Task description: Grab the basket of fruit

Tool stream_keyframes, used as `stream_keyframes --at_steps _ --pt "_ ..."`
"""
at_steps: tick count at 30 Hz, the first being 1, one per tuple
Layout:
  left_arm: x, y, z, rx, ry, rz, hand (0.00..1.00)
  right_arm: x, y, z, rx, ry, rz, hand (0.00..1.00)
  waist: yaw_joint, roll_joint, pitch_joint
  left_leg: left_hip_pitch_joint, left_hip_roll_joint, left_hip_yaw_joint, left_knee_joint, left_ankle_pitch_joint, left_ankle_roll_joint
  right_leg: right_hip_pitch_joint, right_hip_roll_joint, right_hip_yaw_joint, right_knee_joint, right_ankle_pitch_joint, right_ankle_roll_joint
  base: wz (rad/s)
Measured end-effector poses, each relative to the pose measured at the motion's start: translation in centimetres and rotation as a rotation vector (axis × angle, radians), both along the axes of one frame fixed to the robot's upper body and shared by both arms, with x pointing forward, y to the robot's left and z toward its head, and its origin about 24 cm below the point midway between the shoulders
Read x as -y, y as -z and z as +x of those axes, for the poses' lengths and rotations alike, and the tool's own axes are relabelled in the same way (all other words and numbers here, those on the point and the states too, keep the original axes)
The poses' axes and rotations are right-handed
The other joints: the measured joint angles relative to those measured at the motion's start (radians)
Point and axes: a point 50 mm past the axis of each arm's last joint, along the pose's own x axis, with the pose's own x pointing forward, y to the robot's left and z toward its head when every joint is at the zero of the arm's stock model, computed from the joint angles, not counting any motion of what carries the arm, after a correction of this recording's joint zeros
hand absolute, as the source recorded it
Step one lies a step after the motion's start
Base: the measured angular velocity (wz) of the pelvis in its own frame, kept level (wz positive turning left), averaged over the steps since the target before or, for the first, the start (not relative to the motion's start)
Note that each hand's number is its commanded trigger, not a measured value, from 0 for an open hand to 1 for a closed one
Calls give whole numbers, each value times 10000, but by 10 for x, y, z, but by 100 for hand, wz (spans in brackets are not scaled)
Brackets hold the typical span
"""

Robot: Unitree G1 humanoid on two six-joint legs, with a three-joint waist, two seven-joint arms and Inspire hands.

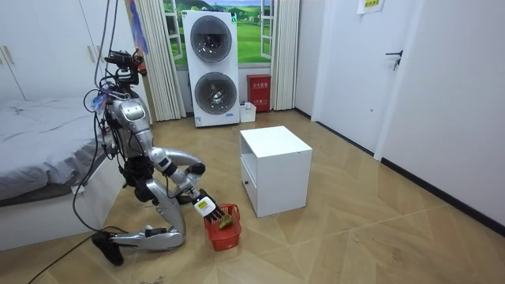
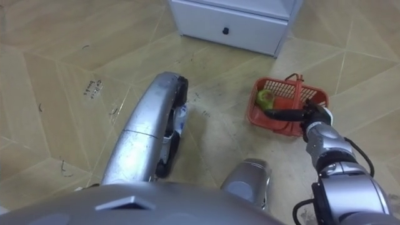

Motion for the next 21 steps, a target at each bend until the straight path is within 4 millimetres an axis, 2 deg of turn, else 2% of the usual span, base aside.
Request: stream_keyframes --at_steps 1,15,21 --pt "-1 0 1 1 4 26 0 -1 0 0 -17 -65 55 100 6 -3 2 -1 0 2 -26 -33 -66 -11 -12 -11 0 0 0 4" --pt "-4 -1 1 -77 13 83 0 -3 5 -7 -421 -133 461 100 43 1 -1 -1 25 -26 -69 -5 -125 -142 -2 18 8 -6 0 -2" --pt "8 2 10 104 10 -252 0 -5 8 -9 -482 121 638 100 52 1 4 5 -7 -62 -36 0 -136 -127 4 41 54 -9 -3 -1"
